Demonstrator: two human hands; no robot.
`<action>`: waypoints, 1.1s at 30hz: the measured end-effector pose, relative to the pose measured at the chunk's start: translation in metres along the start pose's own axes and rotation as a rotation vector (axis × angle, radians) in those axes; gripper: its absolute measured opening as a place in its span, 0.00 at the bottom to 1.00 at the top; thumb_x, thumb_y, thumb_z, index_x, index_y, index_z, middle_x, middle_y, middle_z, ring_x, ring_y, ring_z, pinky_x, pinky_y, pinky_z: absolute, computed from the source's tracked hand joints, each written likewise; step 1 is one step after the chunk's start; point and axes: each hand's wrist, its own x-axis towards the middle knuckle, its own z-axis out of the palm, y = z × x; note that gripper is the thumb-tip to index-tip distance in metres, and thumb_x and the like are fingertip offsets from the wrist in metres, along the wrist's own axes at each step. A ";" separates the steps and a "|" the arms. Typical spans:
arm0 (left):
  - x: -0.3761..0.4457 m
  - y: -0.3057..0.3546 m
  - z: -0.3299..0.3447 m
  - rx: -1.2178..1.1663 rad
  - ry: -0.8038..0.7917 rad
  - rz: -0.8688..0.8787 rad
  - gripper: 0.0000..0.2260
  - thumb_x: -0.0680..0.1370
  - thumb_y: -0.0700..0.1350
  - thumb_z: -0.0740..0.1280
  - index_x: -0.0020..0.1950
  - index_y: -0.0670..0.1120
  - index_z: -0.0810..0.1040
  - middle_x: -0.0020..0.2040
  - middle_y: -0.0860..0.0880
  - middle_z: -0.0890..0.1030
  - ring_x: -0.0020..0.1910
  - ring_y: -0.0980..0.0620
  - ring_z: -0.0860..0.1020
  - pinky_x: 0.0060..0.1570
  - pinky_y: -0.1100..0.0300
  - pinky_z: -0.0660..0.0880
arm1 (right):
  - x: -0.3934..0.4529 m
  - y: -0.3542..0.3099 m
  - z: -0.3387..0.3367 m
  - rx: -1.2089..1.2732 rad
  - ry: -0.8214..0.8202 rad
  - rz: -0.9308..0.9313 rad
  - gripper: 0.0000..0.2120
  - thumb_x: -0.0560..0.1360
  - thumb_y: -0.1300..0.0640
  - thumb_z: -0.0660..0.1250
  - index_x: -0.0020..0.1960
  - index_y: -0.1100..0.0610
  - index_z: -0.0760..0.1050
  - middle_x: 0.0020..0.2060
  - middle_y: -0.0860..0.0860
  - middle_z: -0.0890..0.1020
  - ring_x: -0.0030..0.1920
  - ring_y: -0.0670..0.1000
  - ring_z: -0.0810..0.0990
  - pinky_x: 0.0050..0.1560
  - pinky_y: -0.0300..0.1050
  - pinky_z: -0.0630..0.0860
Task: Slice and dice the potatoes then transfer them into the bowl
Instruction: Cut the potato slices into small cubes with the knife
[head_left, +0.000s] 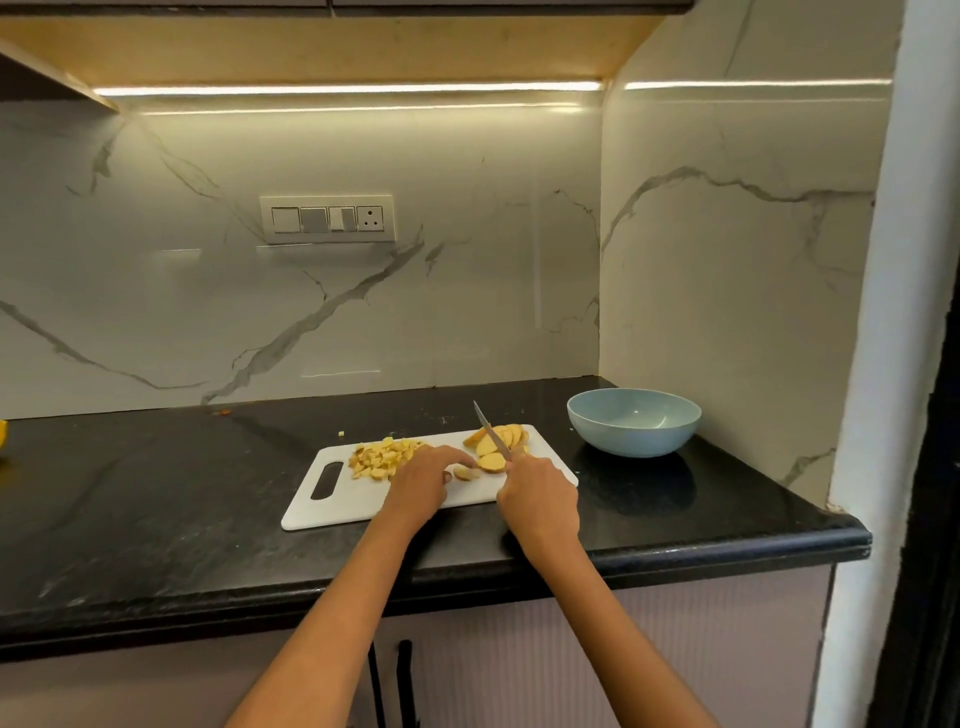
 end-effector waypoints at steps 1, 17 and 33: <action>0.003 -0.002 -0.001 0.005 -0.058 0.018 0.21 0.74 0.28 0.61 0.56 0.52 0.79 0.59 0.52 0.78 0.58 0.52 0.74 0.52 0.61 0.73 | 0.003 0.000 0.000 0.016 0.008 0.009 0.12 0.78 0.60 0.58 0.59 0.58 0.74 0.48 0.55 0.80 0.46 0.52 0.80 0.45 0.43 0.78; -0.005 0.004 -0.013 0.142 0.005 -0.081 0.09 0.75 0.53 0.65 0.50 0.51 0.79 0.50 0.53 0.79 0.52 0.53 0.75 0.56 0.52 0.71 | 0.001 -0.009 -0.001 -0.128 -0.044 -0.112 0.15 0.79 0.61 0.56 0.65 0.57 0.70 0.51 0.55 0.80 0.50 0.53 0.80 0.44 0.42 0.72; -0.020 0.004 -0.010 -0.095 0.138 -0.191 0.07 0.76 0.47 0.68 0.50 0.47 0.83 0.52 0.51 0.82 0.52 0.53 0.77 0.44 0.62 0.68 | -0.037 -0.027 -0.014 -0.214 -0.137 -0.185 0.13 0.79 0.58 0.58 0.63 0.60 0.71 0.55 0.56 0.78 0.53 0.54 0.79 0.50 0.44 0.73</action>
